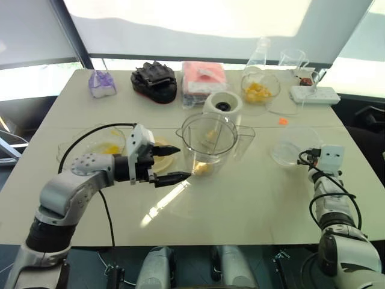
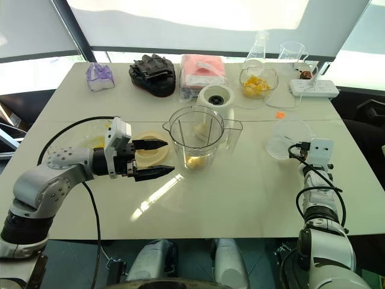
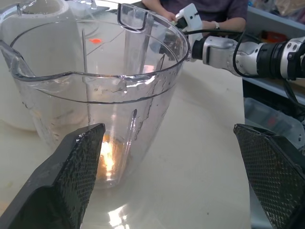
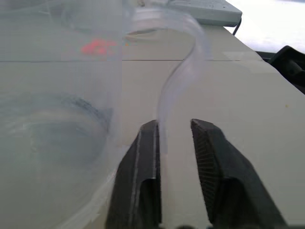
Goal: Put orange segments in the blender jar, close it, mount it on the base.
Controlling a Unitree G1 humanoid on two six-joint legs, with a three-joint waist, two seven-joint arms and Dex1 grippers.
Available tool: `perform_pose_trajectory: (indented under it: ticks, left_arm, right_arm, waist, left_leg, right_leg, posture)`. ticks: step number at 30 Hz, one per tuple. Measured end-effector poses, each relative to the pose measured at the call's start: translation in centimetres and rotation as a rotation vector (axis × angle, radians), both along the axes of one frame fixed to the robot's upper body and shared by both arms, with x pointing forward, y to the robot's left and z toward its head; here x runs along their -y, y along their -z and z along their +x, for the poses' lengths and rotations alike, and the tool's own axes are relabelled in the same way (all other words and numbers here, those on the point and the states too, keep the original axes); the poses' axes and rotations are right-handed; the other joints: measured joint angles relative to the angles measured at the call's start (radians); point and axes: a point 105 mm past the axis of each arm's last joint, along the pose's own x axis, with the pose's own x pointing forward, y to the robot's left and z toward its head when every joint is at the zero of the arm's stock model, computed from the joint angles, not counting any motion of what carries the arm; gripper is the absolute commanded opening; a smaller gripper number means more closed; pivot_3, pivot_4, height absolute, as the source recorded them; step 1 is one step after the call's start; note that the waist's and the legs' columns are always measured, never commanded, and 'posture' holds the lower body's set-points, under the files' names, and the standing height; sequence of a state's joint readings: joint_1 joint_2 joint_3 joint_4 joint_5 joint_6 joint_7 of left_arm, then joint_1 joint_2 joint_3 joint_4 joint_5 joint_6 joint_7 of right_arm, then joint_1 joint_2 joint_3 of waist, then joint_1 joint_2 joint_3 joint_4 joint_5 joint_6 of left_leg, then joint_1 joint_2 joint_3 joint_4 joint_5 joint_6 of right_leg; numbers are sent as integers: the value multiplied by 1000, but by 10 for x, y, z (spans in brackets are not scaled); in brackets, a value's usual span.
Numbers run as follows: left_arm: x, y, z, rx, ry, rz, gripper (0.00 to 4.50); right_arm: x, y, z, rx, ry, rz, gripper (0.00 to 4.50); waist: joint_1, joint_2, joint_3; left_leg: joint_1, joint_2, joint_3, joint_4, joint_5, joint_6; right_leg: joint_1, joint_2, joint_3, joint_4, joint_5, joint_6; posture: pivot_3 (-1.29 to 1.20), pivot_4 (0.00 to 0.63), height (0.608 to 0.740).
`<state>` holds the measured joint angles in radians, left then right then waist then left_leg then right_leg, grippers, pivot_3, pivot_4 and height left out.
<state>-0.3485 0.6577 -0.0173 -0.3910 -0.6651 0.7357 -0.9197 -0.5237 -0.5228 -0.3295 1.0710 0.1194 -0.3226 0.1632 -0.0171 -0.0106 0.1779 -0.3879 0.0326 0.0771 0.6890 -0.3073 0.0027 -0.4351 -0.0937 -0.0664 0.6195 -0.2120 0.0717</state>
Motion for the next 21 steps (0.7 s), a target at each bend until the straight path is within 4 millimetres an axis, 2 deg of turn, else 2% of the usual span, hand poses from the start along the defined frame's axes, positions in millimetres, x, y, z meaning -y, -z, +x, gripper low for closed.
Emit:
perform_pose_trajectory:
  ticks: [9, 12, 15, 18, 21]
  left_arm:
    - [-2, 1, -1, -3, -5, 9, 4500]
    - [-9, 4, -7, -24, 3, 23, 4500]
    - [-19, -1, -9, -27, -3, 37, 4500]
    - [-28, -10, -10, -15, -16, 27, 4500]
    - [-32, -14, -11, -12, -11, 23, 4500]
  right_arm:
    - [-1, -2, 0, 16, -12, -17, 37]
    - [0, -12, -2, 47, -21, -48, 37]
    - [-1, -44, 0, 125, -53, -115, 37]
    - [-4, -99, 4, 205, -101, -213, 37]
    - [-17, -149, 5, 255, -187, -318, 37]
  waist:
    - [-1, 0, 0]
    - [-2, 2, 1]
    - [-2, 7, 4]
    - [0, 10, 6]
    - [0, 10, 6]
  left_leg:
    - [0, 0, 1, -5, 1, -1]
    - [0, 0, 1, -5, 1, -1]
    - [0, 0, 2, -5, 1, -2]
    - [0, 0, 2, -5, 1, -2]
    - [0, 0, 2, -6, 1, -2]
  right_leg:
    - [0, 0, 0, -5, 2, 5]
    - [-1, 0, 0, -5, 2, 5]
    - [-1, 0, 1, -5, 2, 5]
    - [-2, 0, 1, -4, 2, 5]
    - [-2, 1, 1, -3, 2, 5]
  posture:
    - [0, 150, 740]
    - [0, 150, 740]
    - [0, 150, 740]
    - [0, 150, 740]
    - [0, 150, 740]
